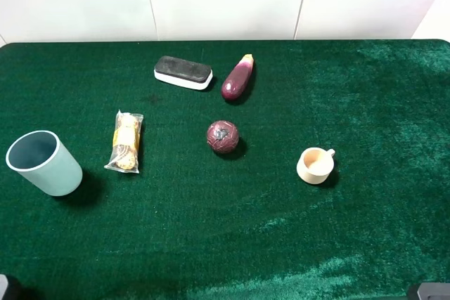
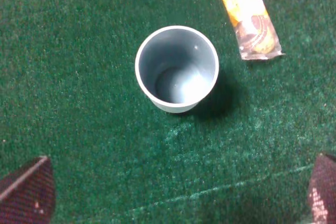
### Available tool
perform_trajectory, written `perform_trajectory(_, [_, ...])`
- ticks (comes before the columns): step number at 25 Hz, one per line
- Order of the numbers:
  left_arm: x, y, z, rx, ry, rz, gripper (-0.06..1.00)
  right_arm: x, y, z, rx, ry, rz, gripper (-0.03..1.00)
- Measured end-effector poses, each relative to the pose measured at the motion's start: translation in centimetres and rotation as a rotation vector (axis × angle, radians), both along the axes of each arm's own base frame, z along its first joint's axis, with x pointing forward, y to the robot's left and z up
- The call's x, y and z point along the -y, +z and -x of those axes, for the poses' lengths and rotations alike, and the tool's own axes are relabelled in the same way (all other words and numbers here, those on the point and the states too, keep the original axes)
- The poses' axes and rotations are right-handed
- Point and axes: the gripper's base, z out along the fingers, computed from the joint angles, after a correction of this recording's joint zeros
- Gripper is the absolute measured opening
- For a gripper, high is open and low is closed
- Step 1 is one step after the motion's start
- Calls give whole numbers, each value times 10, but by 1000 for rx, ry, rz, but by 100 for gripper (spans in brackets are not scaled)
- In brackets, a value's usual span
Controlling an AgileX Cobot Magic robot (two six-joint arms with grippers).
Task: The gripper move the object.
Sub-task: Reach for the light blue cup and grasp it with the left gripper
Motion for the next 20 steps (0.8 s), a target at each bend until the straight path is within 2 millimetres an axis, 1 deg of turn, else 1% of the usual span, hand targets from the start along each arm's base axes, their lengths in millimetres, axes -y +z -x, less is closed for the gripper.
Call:
perform_trajectory(3, [1, 3, -16, -47, -15, -12, 97, 0, 0, 0, 0, 0, 0, 65])
perform_trajectory(5, [2, 2, -24, -79, -17, -15, 97, 0, 0, 0, 0, 0, 0, 65])
perform_trajectory(13, [4, -11, -47, -196, -64, -43, 97, 0, 0, 0, 0, 0, 0, 65])
perform_trajectory(20, [16, -26, -67, -308, -169, -85, 96, 0, 0, 0, 0, 0, 0, 65])
